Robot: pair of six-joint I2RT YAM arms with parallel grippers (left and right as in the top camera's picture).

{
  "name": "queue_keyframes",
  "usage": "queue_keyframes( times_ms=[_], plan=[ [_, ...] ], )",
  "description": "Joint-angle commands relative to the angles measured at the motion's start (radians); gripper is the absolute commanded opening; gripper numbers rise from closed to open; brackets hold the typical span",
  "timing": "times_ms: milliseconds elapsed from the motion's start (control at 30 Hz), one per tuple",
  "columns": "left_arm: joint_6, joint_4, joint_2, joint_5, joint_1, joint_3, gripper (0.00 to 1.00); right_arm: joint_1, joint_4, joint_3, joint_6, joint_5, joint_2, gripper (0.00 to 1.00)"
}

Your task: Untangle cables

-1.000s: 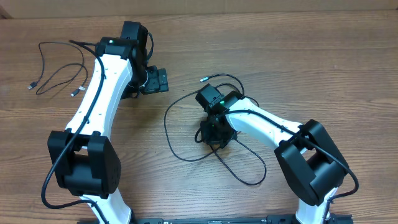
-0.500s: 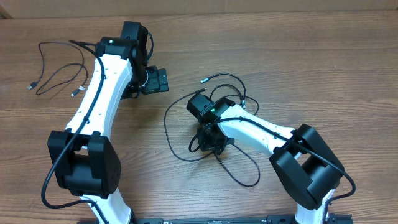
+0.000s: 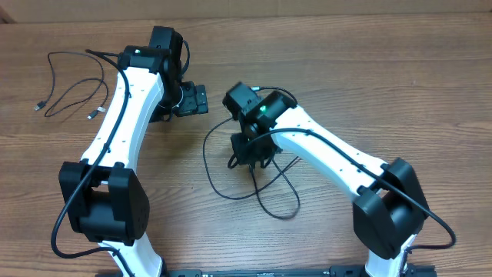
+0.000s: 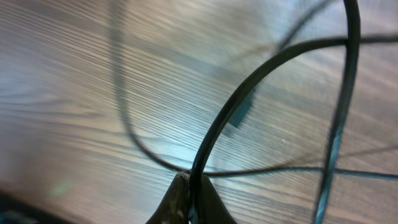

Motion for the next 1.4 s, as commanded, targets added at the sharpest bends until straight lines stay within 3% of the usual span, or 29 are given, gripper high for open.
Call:
queue_keyframes(
  times_ms=[0, 400, 1000, 1367],
  plan=[
    [0.008, 0.001, -0.015, -0.008, 0.002, -0.010, 0.99, -0.002, -0.040, 0.131, -0.056, -0.019, -0.081, 0.04],
    [0.008, 0.001, -0.015, -0.008, 0.002, -0.010, 0.99, -0.002, -0.050, 0.343, -0.056, -0.019, -0.201, 0.04],
    [0.008, 0.001, -0.015, -0.008, 0.002, -0.010, 1.00, -0.002, 0.245, 0.351, -0.184, 0.070, -0.481, 0.04],
    [0.008, 0.001, -0.015, -0.008, 0.002, -0.010, 0.99, -0.002, 0.201, 0.349, -0.182, 0.188, -0.462, 0.04]
  ],
)
